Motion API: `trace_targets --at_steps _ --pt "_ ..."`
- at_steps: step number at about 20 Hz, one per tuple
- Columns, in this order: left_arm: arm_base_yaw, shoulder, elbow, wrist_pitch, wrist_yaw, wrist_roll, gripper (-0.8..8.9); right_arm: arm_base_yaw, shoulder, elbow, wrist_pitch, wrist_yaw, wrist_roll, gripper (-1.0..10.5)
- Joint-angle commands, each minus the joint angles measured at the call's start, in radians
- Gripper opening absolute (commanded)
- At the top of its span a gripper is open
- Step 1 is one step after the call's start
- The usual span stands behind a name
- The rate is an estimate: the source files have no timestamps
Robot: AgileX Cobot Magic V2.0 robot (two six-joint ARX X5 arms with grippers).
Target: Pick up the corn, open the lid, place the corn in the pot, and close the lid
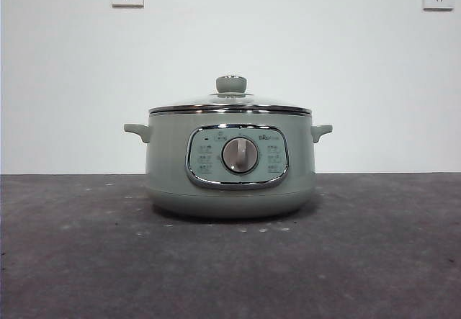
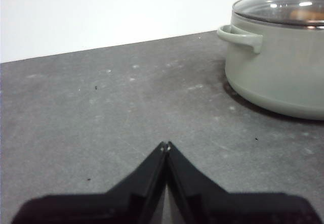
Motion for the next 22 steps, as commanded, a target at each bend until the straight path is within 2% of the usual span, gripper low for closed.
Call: trace_targets --at_steps 1,16,18,19,20,22 --pt "0.002 -0.003 -0.011 0.005 0.006 -0.023 -0.04 0.002 0.0 -0.01 -0.026 0.005 0.011 0.0" --pt "0.002 0.045 -0.011 0.01 0.006 -0.023 -0.04 0.002 -0.001 -0.01 -0.026 0.005 0.01 0.0" --pt "0.002 0.054 -0.011 0.011 0.006 -0.023 -0.04 -0.023 -0.008 -0.01 -0.019 0.068 -0.076 0.0" --pt "0.002 0.057 -0.011 0.011 0.006 -0.023 -0.04 -0.053 -0.015 -0.014 0.024 0.106 -0.109 0.0" --pt "0.002 0.06 -0.011 0.011 0.006 -0.023 -0.04 -0.093 -0.032 -0.028 0.097 0.109 -0.153 0.0" --pt "0.002 0.06 -0.011 0.011 0.006 -0.023 -0.04 -0.206 -0.104 -0.113 0.337 0.01 -0.233 0.0"
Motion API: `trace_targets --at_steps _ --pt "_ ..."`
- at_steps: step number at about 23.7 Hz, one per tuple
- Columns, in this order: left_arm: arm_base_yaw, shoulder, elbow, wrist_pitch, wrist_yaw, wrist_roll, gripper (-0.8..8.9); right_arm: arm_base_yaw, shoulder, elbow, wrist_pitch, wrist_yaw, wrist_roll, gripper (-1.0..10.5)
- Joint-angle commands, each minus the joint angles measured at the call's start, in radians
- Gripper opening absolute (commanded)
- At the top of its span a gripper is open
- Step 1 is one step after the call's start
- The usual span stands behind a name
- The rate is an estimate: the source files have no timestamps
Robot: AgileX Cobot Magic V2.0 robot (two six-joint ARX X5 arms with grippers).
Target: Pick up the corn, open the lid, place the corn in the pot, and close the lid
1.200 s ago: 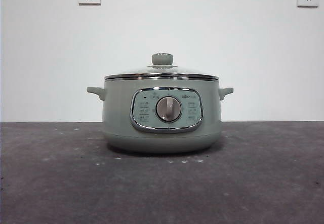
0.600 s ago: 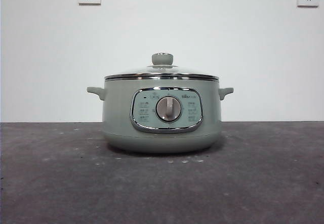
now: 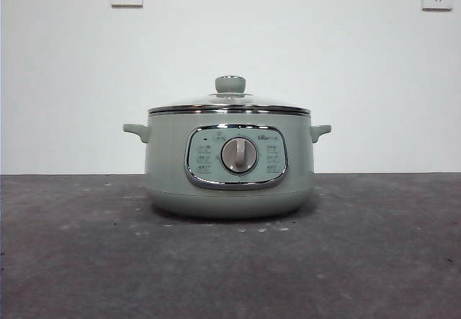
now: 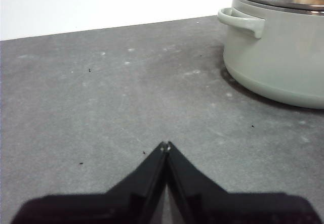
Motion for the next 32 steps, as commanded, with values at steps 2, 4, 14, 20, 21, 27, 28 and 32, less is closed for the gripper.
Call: trace_targets --at_steps 2,4,14,20,21,27,28,32 --pt "0.002 0.0 -0.011 0.008 0.005 -0.006 -0.04 -0.166 -0.137 -0.2 0.377 -0.125 -0.124 0.0" --pt "0.002 0.0 -0.011 0.008 0.005 -0.006 -0.04 -0.243 -0.222 -0.374 0.587 -0.13 -0.136 0.0" --pt "0.002 0.001 -0.011 0.008 0.005 -0.006 -0.04 -0.363 -0.446 -0.93 1.003 -0.129 -0.132 0.0" --pt "0.002 0.001 -0.011 0.009 0.005 -0.006 -0.04 -0.362 -0.537 -1.056 1.02 -0.129 -0.129 0.0" --pt "0.002 0.002 -0.011 0.009 0.005 -0.006 -0.04 -0.362 -0.538 -1.069 1.022 -0.128 -0.129 0.0" --pt "0.002 0.004 -0.011 0.009 0.005 -0.006 -0.04 -0.362 -0.538 -1.133 1.027 -0.129 -0.117 0.0" --pt "0.002 0.004 -0.011 0.009 0.005 -0.006 -0.04 -0.362 -0.538 -1.133 1.002 -0.13 -0.118 0.0" --pt "0.002 0.004 -0.011 0.01 0.005 -0.006 -0.04 -0.362 -0.538 -1.132 0.989 -0.126 -0.116 0.0"
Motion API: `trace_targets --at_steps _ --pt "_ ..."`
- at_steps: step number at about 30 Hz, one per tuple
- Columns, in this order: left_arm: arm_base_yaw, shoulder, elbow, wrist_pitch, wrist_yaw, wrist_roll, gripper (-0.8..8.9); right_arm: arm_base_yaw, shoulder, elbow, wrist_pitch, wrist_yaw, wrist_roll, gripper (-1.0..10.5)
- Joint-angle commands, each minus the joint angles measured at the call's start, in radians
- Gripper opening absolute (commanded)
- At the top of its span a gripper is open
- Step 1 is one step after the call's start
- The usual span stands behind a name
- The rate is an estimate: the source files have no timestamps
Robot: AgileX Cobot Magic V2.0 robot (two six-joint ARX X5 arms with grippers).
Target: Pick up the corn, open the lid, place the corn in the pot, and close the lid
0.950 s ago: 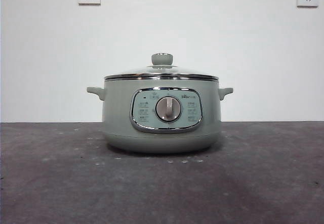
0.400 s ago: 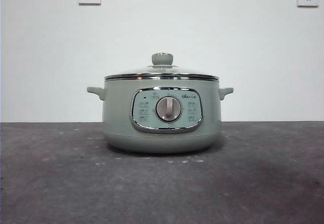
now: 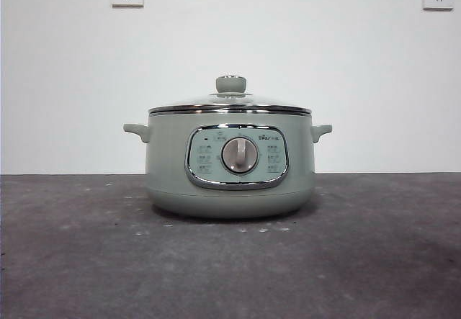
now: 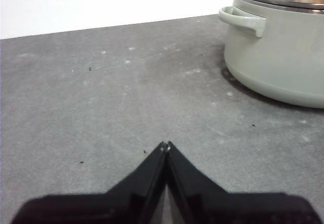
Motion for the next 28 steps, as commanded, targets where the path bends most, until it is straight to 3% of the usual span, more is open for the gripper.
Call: trace_targets --at_steps 1,28 --pt "0.002 0.0 -0.011 0.009 0.005 -0.006 -0.04 0.0 -0.003 -0.01 0.006 -0.001 0.019 0.0" --pt "0.002 0.0 -0.011 0.008 0.005 -0.006 -0.04 0.0 -0.002 -0.01 0.005 0.001 0.023 0.0"
